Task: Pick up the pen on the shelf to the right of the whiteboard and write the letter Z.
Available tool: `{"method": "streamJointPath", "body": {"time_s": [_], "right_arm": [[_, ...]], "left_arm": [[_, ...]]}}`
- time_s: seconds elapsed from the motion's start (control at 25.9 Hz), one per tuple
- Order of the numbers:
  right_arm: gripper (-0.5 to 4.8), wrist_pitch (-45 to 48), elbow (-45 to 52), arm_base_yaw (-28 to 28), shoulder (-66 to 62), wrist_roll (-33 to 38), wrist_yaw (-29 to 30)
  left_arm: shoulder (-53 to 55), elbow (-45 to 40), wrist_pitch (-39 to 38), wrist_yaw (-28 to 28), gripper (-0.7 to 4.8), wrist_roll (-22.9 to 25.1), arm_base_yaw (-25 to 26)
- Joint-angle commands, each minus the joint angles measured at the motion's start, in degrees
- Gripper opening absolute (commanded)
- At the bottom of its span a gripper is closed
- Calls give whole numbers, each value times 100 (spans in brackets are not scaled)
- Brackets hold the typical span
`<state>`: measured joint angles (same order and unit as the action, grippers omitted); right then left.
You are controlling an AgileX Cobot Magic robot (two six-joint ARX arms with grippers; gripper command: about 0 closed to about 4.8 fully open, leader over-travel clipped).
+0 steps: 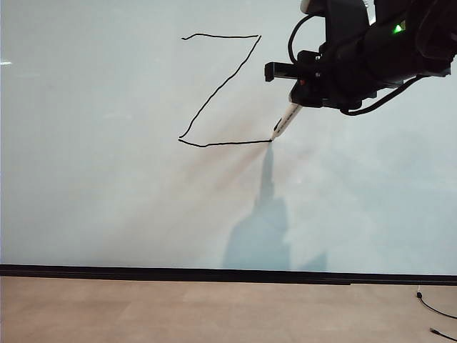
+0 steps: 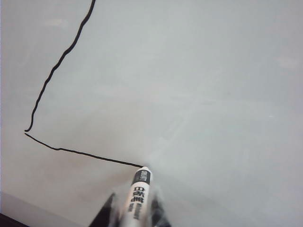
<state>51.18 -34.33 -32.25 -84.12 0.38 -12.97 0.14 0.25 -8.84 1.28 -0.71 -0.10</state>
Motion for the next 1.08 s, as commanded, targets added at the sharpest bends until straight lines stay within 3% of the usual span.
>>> {"method": "streamJointPath", "body": {"time_s": [0.04, 0.15, 0.35, 0.73, 1.08], "right_arm": [[-7, 256, 11, -219, 299, -101, 46], [-7, -538, 243, -1084, 1510, -741, -575], [-7, -1497, 474, -1438, 2564, -1021, -647], [-7, -3657, 1069, -1375, 4870, -1158, -645], [-7, -5270, 1921, -1331, 7938, -1056, -380]], "left_arm": [[4, 13, 31, 2, -5, 26, -2], [4, 13, 31, 2, -4, 26, -2], [4, 13, 31, 4, -4, 26, -2], [4, 13, 31, 2, -4, 26, -2], [4, 13, 31, 4, -4, 26, -2]]}}
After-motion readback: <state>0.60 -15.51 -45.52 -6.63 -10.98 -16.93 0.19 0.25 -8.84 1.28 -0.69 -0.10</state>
